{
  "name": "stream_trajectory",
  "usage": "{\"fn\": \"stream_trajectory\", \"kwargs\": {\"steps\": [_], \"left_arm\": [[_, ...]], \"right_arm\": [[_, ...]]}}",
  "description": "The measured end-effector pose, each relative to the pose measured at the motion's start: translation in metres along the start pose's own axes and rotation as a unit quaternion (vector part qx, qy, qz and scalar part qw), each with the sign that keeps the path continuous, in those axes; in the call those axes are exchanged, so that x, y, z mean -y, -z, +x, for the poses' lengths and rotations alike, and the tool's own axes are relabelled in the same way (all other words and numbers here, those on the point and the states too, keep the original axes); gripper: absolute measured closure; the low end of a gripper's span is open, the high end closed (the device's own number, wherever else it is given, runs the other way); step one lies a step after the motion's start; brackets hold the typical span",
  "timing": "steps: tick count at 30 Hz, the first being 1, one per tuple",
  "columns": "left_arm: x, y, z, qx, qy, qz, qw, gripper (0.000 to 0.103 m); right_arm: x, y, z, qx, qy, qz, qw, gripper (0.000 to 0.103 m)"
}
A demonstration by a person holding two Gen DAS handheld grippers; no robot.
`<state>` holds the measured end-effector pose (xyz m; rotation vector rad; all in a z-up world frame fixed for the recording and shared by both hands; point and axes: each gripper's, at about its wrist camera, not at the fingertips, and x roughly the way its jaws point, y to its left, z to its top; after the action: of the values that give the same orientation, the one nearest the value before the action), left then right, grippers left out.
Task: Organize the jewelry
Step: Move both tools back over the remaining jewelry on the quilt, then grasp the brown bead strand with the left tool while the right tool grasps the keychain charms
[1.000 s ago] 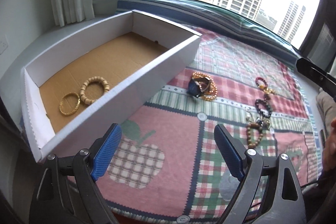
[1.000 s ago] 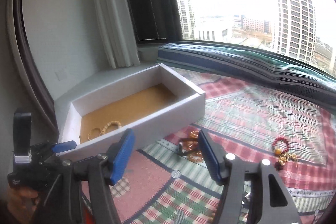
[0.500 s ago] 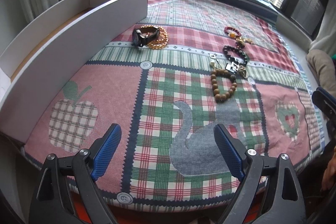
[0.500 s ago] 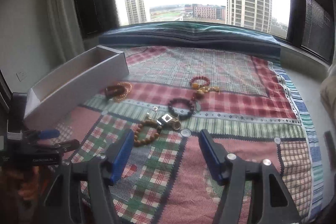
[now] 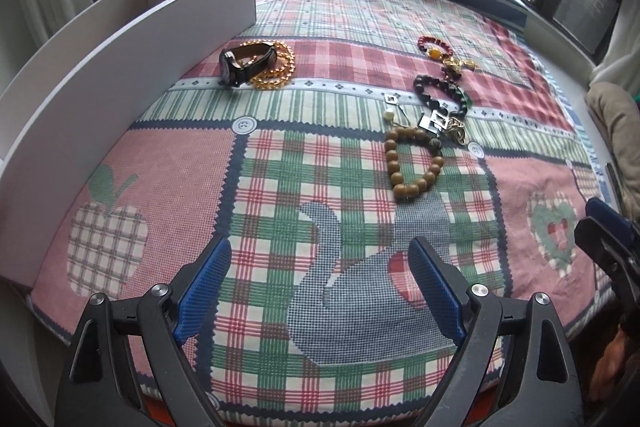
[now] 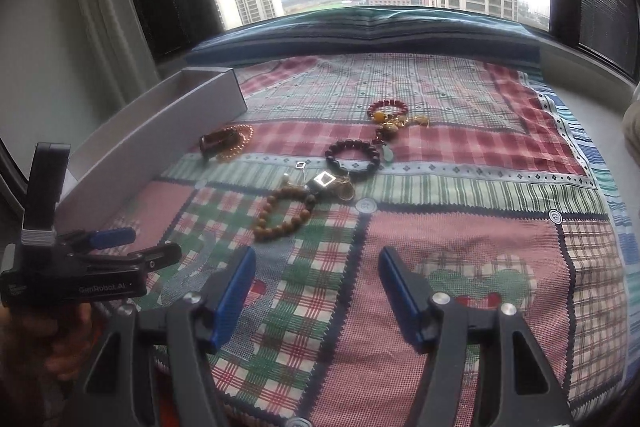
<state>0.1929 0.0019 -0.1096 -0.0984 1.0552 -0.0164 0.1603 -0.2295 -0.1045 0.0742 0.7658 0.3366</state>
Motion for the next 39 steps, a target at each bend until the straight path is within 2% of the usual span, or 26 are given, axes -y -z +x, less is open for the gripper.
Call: {"fn": "stream_trajectory", "kwargs": {"steps": [10,21,30,32,35,37,38,39], "left_arm": [[0.025,-0.038,0.046,-0.013,-0.002,0.018,0.9997,0.012],[0.039,-0.055,0.091,-0.045,-0.020,0.032,0.9983,0.013],[0.040,-0.054,0.098,-0.047,-0.028,0.045,0.9975,0.016],[0.041,-0.053,0.097,-0.045,-0.026,0.050,0.9974,0.021],[0.046,-0.054,0.096,-0.042,-0.020,0.062,0.9970,0.034],[0.049,-0.055,0.094,-0.041,-0.016,0.071,0.9965,0.055],[0.051,-0.055,0.093,-0.042,-0.014,0.077,0.9961,0.062],[0.053,-0.055,0.092,-0.042,-0.012,0.081,0.9957,0.074]], "right_arm": [[0.016,0.002,0.021,-0.021,0.004,0.012,1.000,0.038],[0.031,-0.028,0.051,-0.031,0.001,-0.008,0.999,0.038],[0.043,-0.054,0.125,-0.091,-0.040,-0.037,0.994,0.038],[0.043,-0.055,0.141,-0.106,-0.053,-0.045,0.992,0.038],[0.039,-0.058,0.159,-0.109,-0.060,-0.066,0.990,0.038],[0.036,-0.059,0.168,-0.116,-0.065,-0.074,0.988,0.039],[0.034,-0.060,0.171,-0.114,-0.068,-0.080,0.988,0.040],[0.032,-0.062,0.173,-0.112,-0.071,-0.089,0.987,0.042]]}}
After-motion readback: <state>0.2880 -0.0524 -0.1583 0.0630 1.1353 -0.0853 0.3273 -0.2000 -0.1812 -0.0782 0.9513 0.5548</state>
